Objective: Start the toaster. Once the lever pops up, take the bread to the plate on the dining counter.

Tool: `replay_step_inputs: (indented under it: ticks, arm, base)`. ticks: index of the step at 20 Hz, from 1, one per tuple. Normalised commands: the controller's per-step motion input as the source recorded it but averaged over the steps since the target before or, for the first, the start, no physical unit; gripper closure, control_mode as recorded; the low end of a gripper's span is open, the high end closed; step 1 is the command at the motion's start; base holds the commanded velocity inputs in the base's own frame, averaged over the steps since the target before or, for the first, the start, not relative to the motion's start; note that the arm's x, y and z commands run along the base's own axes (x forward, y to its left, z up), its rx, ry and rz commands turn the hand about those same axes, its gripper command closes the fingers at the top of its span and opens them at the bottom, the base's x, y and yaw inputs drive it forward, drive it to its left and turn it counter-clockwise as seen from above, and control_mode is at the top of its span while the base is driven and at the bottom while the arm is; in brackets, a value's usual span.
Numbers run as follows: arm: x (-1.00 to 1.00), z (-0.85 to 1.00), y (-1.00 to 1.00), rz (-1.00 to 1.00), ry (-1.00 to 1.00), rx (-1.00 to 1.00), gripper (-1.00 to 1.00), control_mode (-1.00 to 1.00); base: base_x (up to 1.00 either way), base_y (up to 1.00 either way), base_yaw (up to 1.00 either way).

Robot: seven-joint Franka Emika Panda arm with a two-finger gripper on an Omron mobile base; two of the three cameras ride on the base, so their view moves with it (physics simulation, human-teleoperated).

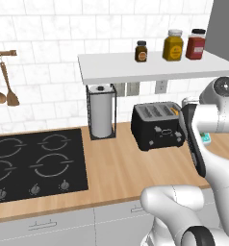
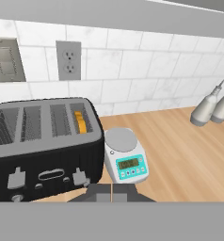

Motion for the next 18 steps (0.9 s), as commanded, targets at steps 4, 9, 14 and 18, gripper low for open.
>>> replay_step_inputs:
  ticks: [4, 9, 14, 18]
  arm:
    - [0.00, 0.00, 0.00, 0.00, 0.00, 0.00, 1.00, -1.00]
    - [0.00, 0.00, 0.00, 0.00, 0.00, 0.00, 1.00, -1.00]
    - [0.00, 0.00, 0.00, 0.00, 0.00, 0.00, 1.00, -1.00]
    - [0.00, 0.00, 0.00, 0.00, 0.00, 0.00, 1.00, -1.00]
  base:
    - [0.00, 0.00, 0.00]
    - [0.00, 0.00, 0.00]
    - [0.00, 0.00, 0.00]
    - [0.00, 0.00, 0.00]
